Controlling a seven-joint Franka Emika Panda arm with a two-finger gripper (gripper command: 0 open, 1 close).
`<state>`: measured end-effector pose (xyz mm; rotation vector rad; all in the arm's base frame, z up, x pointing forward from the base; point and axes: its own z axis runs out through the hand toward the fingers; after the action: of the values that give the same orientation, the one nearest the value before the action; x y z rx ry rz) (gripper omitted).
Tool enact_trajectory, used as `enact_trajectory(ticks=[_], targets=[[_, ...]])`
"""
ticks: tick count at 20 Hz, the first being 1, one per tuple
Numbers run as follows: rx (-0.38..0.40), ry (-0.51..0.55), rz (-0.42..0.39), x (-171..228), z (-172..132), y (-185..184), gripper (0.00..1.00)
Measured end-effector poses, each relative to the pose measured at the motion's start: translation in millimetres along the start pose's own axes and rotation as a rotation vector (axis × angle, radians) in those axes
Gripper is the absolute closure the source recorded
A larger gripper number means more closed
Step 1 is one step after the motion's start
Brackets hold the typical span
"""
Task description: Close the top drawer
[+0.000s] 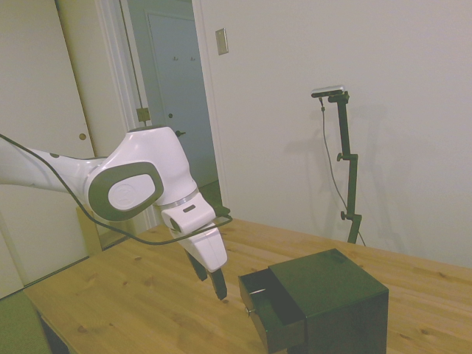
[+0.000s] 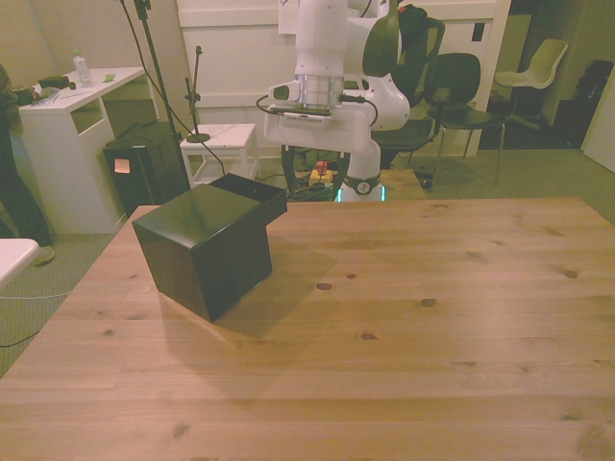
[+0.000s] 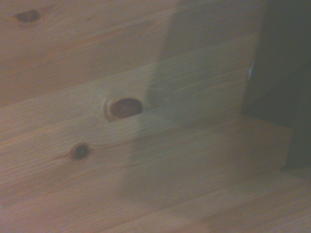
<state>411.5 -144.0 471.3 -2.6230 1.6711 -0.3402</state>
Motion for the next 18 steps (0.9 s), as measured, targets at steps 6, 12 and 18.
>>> enact_trajectory(ticks=[6,12,18], targets=[[-0.010,0.014,0.005,12.8,0.0,-3.4,1.00],[-0.020,0.009,0.012,14.5,6.3,-1.9,1.00],[-0.020,0.013,0.039,20.8,4.3,9.4,1.00]])
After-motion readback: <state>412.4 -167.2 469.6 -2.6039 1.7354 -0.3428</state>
